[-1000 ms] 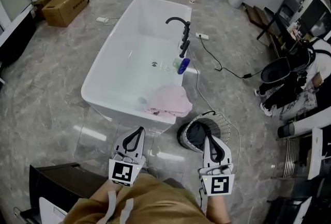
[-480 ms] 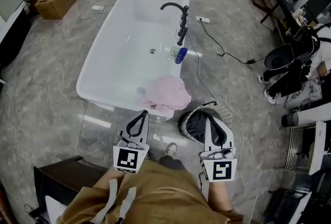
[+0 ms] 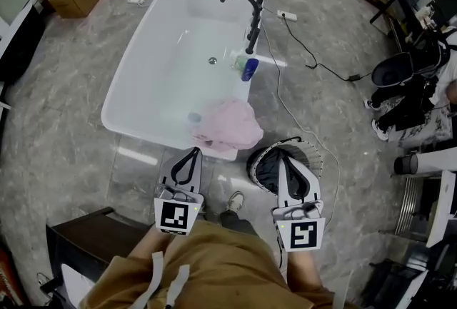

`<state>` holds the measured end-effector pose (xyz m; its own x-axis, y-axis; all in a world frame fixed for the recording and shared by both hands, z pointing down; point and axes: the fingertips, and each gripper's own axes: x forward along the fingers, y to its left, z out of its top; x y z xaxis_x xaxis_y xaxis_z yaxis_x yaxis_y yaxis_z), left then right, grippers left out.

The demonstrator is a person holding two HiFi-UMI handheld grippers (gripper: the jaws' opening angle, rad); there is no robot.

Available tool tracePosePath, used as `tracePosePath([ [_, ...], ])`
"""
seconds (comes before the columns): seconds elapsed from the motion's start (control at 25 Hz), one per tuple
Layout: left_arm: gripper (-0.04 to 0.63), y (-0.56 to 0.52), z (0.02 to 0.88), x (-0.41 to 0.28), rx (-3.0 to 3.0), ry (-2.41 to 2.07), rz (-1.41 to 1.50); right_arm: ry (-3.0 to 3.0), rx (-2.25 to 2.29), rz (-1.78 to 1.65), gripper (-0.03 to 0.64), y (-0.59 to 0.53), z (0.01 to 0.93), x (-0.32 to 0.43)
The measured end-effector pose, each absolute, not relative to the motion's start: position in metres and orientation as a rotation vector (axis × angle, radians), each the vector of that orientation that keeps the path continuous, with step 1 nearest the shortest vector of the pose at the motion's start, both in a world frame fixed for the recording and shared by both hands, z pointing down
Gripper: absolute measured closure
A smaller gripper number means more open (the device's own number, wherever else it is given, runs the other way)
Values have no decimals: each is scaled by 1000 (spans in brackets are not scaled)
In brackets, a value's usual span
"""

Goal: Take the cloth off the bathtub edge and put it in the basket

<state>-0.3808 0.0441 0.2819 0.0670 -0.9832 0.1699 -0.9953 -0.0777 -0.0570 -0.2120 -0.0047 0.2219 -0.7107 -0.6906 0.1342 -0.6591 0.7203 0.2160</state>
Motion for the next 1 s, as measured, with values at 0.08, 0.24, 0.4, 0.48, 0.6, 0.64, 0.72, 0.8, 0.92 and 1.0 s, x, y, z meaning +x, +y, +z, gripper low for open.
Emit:
tracePosePath([
  [0.08, 588, 37, 293, -377, 2260, -2067, 276, -2717, 1081, -216, 611, -9, 226, -209],
  [0.24, 588, 23, 330, -364, 2286, -1975, 372, -2702, 1068, -172, 611, -13, 248, -205],
  [0.4, 586, 8, 380, -359, 2270, -1920, 468, -2670, 1038, -68, 611, -17, 294, -206],
  [0.48, 585, -6, 412, -353, 2272, -1894, 503, -2654, 1034, -40, 611, -23, 314, -205],
  [0.6, 575, -22, 461, -347, 2247, -1842, 559, -2657, 1016, -39, 611, -32, 340, -207],
  [0.64, 563, -26, 475, -347, 2239, -1829, 577, -2663, 1006, -40, 611, -35, 349, -210],
  [0.72, 524, -37, 501, -344, 2241, -1796, 610, -2668, 992, -31, 611, -43, 367, -214],
  [0.8, 481, -46, 527, -339, 2250, -1759, 646, -2665, 984, -12, 611, -49, 386, -215],
  [0.92, 432, -59, 559, -332, 2258, -1708, 667, -2666, 975, 19, 611, -58, 412, -214],
  [1.0, 411, -65, 576, -327, 2256, -1671, 686, -2670, 968, 41, 611, -62, 426, -213],
])
